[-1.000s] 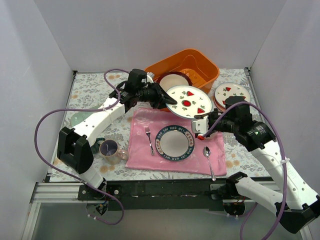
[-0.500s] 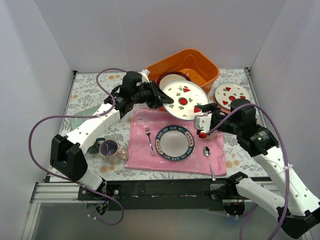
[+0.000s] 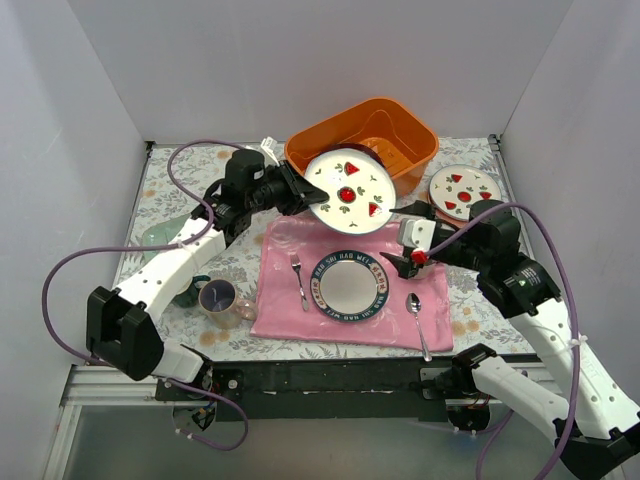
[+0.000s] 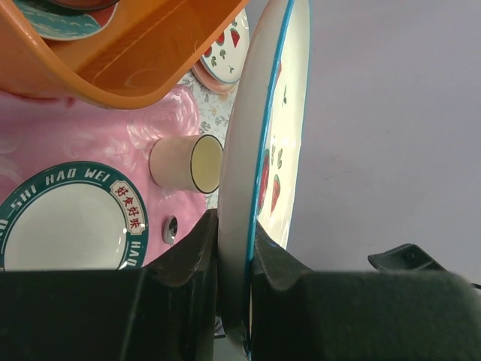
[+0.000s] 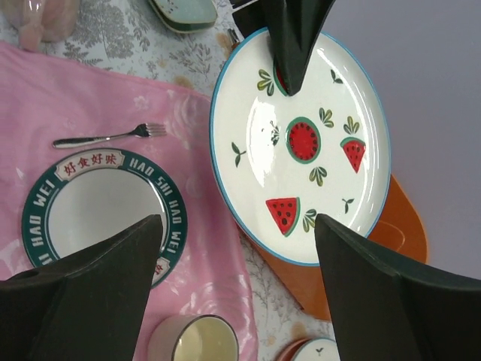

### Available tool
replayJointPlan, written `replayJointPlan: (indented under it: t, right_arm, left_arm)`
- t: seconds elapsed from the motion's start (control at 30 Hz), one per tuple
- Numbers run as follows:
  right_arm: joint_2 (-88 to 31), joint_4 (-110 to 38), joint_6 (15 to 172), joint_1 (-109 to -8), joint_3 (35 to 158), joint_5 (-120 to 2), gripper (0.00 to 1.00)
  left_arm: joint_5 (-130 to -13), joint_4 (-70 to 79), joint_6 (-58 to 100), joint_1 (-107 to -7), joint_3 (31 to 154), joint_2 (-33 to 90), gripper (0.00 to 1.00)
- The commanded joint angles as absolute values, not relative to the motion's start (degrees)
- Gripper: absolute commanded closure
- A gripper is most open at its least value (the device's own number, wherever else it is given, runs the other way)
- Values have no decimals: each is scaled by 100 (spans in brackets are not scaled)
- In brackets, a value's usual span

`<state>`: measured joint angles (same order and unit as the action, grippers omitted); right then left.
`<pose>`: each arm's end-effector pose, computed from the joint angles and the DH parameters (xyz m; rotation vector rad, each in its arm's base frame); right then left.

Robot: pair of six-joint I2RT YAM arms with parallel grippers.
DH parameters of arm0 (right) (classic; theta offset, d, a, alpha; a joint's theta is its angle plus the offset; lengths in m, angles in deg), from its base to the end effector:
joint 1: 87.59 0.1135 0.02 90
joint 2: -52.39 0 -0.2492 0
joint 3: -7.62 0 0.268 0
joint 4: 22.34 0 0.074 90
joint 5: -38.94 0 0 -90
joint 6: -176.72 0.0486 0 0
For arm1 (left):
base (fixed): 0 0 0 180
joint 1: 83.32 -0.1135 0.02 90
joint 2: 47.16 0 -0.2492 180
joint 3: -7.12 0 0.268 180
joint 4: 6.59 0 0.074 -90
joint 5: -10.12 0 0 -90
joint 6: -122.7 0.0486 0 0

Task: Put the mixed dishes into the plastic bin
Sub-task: Pick up the plate at the center of the board.

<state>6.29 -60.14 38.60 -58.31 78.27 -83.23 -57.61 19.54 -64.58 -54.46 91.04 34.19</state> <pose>0.1645 0.1219 0.3780 -1.3894 1.1027 0.2678 0.3058 -0.1896 0.3243 -1.1059 2.1832 -1.6336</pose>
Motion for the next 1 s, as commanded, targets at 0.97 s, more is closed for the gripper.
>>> replayJointPlan:
  t: [0.97]
  right_arm:
    - [-16,-3518,11793,-6904,7382,-6428,5]
  left_arm:
    - [-5843,662,-5897,-5599,8589,2017,100]
